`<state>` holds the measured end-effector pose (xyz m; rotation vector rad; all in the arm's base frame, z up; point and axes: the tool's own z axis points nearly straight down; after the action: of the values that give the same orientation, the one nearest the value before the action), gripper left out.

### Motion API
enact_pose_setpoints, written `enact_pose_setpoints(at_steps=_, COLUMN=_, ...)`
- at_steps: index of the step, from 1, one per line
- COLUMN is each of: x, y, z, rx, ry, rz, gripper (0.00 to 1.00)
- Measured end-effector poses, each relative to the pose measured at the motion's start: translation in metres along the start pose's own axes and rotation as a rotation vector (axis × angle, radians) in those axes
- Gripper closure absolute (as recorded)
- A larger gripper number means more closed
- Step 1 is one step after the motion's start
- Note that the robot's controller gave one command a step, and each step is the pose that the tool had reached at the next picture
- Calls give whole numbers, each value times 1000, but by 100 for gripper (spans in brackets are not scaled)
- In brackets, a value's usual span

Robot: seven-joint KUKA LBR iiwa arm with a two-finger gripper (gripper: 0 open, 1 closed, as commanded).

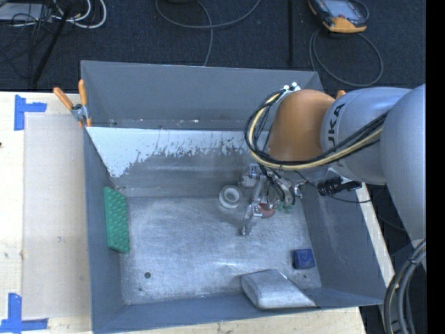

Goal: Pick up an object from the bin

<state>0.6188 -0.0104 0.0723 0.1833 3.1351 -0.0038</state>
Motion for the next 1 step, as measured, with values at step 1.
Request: enact_pose_setpoints(at_steps=1, x=0, y=1, z=-2, rx=-4, ry=-1, rz=3, gripper=100)
